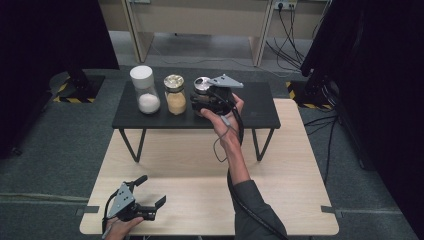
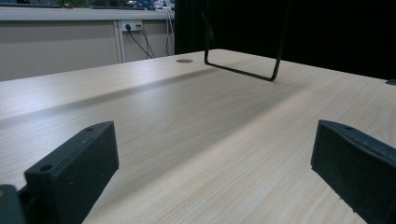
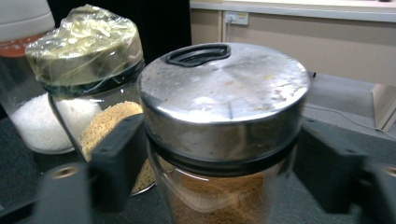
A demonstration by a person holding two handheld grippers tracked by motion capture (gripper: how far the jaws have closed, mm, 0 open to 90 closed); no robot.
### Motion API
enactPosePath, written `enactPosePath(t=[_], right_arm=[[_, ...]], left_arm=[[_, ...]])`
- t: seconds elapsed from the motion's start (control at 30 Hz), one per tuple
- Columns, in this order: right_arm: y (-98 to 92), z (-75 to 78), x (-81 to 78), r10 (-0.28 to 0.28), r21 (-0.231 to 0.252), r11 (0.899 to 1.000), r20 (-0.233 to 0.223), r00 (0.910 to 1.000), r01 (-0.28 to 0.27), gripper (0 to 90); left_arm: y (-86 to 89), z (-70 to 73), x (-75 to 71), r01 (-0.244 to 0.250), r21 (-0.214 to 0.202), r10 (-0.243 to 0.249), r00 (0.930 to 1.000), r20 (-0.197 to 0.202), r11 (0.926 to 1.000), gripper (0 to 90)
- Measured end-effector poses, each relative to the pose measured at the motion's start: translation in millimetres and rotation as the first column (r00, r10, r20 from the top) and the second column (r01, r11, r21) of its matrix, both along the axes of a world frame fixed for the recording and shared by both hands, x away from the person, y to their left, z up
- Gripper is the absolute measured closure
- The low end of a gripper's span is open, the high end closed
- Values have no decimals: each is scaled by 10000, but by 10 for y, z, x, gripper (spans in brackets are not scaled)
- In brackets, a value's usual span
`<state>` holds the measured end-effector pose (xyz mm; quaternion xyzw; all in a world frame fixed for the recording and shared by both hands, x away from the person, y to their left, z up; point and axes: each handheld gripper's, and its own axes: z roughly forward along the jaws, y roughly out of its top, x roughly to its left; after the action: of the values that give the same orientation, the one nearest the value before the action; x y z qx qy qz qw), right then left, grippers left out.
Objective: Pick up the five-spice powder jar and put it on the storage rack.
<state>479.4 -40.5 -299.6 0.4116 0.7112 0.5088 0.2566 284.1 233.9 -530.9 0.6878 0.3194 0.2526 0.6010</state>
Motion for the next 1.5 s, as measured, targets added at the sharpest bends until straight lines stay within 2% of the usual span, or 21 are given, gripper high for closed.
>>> enactPosePath(t=[0.1,0.23,0.4,0.53,1.07,1.5], right_arm=[[-13,13,-23,107,24,9999,21,9999,-108,123],[-42,24,-47,-132,104,9999,54,9999,131,47],[-84,23,-74,-166,267,9995,28,9999,165,17],[-140,21,-95,-209,475,9987,55,9998,207,14],[-273,-20,-229,401,989,9942,183,9990,-417,11],[-350,-134,-362,674,1237,9897,385,9970,-717,11]], left_arm=[[0,0,0,1,-7,-1,10000,0,10000,4],[-1,0,-1,-3,8,3,10000,4,10000,4],[0,0,1,-1,-8,1,10000,-5,10000,4],[1,0,1,-3,-18,3,10000,-8,10000,4],[2,0,2,-1,-25,1,10000,-24,10000,4],[3,1,2,-3,-22,3,10000,-34,10000,4]])
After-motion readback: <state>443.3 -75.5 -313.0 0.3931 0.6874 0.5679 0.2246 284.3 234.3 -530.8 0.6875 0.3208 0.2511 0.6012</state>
